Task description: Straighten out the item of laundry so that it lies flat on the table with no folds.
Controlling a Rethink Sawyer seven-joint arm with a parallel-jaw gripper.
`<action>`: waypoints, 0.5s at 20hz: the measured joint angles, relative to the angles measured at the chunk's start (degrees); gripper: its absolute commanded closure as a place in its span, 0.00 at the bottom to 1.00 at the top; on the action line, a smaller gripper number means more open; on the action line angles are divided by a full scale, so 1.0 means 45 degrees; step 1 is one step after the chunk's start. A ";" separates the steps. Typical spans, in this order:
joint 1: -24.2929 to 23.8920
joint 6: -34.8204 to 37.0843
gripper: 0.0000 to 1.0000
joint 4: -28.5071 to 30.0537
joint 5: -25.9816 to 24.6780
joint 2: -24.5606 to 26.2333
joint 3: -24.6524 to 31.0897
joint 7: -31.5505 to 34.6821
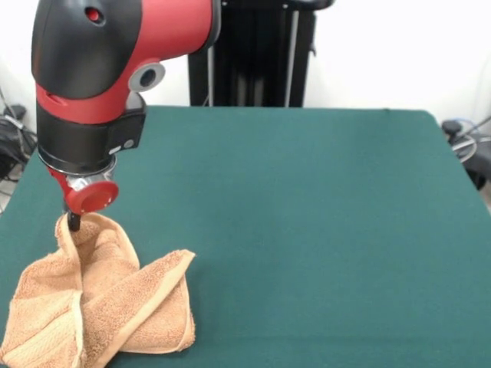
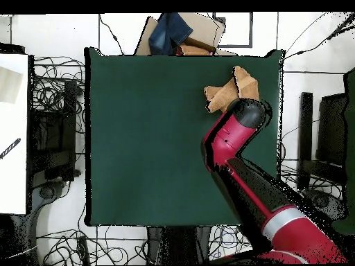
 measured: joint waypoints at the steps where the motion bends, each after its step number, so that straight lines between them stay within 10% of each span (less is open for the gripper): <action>1: 0.0009 -0.0047 1.00 0.0002 -0.0008 -0.0001 -0.0002 0.0000; 10: 0.0471 -0.1117 1.00 -0.0105 -0.0420 0.0112 -0.0026 -0.0003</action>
